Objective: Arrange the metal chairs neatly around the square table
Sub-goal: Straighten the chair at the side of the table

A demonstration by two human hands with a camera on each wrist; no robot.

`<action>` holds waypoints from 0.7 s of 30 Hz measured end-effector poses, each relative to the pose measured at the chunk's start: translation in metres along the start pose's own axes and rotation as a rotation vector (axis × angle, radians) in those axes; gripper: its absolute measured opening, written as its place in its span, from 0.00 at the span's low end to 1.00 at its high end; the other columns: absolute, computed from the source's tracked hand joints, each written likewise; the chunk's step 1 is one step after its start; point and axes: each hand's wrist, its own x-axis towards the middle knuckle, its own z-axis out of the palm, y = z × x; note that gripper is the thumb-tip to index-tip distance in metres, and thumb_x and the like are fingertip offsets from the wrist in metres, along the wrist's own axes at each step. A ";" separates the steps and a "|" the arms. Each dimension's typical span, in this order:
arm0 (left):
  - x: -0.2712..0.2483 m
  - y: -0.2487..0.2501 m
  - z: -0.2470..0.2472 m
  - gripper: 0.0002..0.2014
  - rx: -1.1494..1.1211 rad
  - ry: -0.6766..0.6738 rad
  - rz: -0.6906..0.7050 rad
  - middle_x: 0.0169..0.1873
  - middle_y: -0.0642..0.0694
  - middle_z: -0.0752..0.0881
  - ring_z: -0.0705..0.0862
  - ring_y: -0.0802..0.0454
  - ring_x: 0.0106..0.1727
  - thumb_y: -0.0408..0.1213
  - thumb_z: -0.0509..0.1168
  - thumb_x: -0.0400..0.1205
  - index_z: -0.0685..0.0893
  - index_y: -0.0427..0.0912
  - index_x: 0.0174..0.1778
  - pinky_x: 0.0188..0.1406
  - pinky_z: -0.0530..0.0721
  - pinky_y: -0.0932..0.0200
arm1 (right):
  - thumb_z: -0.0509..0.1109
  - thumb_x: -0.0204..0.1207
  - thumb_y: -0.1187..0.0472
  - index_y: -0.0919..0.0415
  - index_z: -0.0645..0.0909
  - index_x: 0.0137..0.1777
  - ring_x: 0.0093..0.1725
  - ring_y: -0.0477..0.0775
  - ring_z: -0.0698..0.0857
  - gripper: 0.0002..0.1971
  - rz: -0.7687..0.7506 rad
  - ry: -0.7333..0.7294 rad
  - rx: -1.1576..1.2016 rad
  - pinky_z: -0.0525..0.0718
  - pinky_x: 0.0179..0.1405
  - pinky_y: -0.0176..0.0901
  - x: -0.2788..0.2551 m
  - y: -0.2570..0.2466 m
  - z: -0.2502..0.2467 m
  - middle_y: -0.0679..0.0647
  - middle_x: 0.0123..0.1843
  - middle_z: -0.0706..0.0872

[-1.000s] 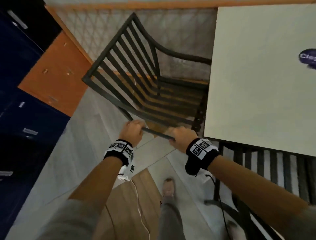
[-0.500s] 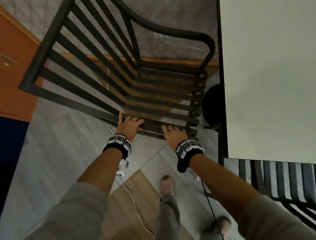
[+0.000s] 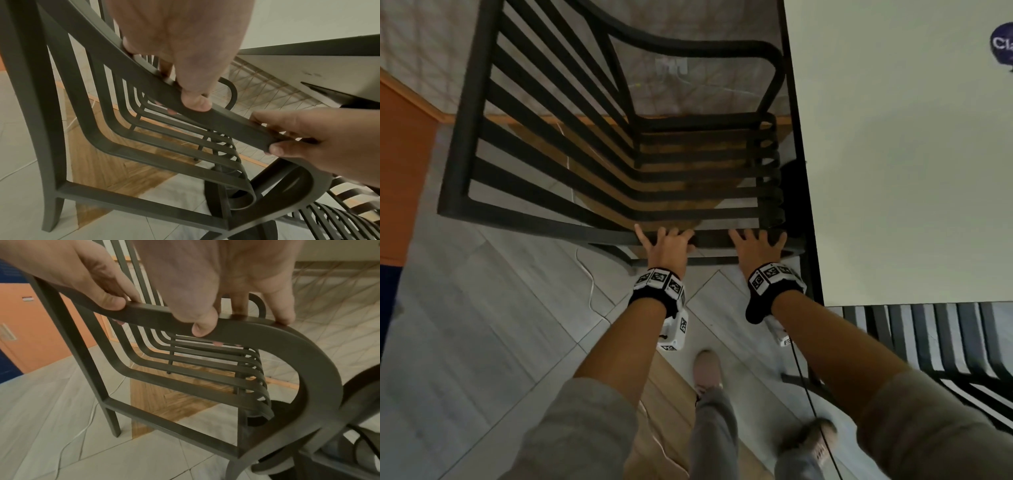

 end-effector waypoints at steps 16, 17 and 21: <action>-0.037 0.000 0.005 0.21 0.033 0.019 0.030 0.71 0.49 0.80 0.69 0.44 0.78 0.45 0.66 0.81 0.76 0.51 0.71 0.79 0.56 0.26 | 0.65 0.75 0.71 0.49 0.54 0.81 0.83 0.67 0.51 0.38 -0.068 0.061 0.071 0.53 0.77 0.78 -0.028 0.007 0.024 0.59 0.84 0.56; -0.046 0.002 0.004 0.22 0.000 0.025 0.019 0.74 0.49 0.77 0.68 0.44 0.79 0.41 0.67 0.80 0.75 0.50 0.72 0.78 0.60 0.26 | 0.66 0.74 0.71 0.49 0.54 0.81 0.83 0.65 0.51 0.39 -0.090 0.072 0.088 0.55 0.79 0.75 -0.036 0.007 0.026 0.58 0.84 0.56; -0.090 0.014 0.000 0.21 -0.028 -0.032 -0.015 0.73 0.48 0.79 0.74 0.43 0.74 0.37 0.66 0.80 0.76 0.50 0.70 0.71 0.73 0.32 | 0.62 0.79 0.68 0.53 0.57 0.81 0.82 0.62 0.58 0.32 -0.186 0.082 0.227 0.63 0.80 0.60 -0.085 0.013 0.024 0.58 0.84 0.58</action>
